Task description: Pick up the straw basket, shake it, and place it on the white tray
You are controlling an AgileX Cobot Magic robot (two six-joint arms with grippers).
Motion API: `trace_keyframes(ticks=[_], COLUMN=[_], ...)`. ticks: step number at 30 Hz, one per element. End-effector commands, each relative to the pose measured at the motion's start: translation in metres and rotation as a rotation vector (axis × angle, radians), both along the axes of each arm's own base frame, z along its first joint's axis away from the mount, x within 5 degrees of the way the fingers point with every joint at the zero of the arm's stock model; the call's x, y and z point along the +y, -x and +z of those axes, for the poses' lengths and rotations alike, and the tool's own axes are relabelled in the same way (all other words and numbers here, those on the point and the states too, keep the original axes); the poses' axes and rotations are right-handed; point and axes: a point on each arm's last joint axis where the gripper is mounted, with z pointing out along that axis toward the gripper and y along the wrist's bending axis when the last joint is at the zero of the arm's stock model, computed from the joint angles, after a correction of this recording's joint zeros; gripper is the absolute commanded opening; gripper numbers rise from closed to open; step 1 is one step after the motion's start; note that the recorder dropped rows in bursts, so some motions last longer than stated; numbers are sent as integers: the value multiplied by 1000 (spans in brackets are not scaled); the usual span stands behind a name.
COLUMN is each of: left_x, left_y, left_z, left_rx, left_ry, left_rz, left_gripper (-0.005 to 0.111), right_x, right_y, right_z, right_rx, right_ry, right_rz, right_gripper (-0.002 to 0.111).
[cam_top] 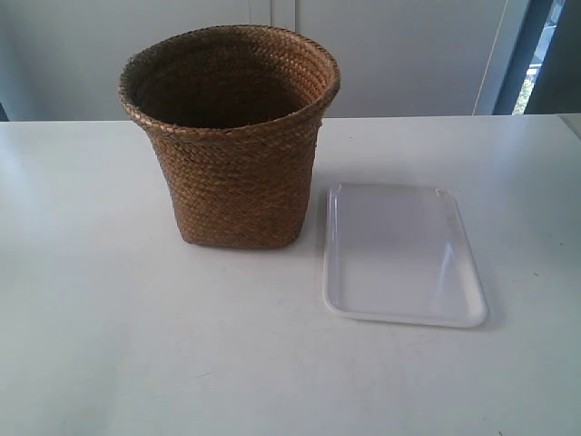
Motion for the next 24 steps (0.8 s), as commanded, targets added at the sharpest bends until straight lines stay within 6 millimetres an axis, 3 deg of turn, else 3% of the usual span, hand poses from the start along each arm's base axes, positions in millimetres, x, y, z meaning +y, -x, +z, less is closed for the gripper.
trace_keyframes(ticks=[1,5,7,8,12,14,15,18,22,24], left_x=[5,12,14,14,18,17,15,12,5,4], left_y=[1,5,6,6,9,9,8,6,-3,-10], left_z=[12,26,28,28,35,58,78,117,180,202], left_rx=[-124,-295,-326,-317,-415,-404,-397,-394,-370,-367], left_ry=[182,233,461,583,583,535,429,234,-77,-176], left_rz=[35,92,70,42,70,70,77,85,80,86], left_gripper=[0,0,0,0,0,0,0,0,0,0], right_x=[-3,-5,-7,-10,-12,-10,-9,-5,5,9], right_y=[2,3,6,10,18,14,12,8,-12,-24], right_z=[5,10,16,27,60,86,106,140,181,198], right_rx=[-74,-135,-216,-305,-424,-392,-391,-356,-157,-70], right_ry=[-279,-334,-405,-389,-243,-130,-39,117,337,416], right_rz=[35,33,38,23,-40,-67,-87,-110,-45,-1], right_gripper=[0,0,0,0,0,0,0,0,0,0])
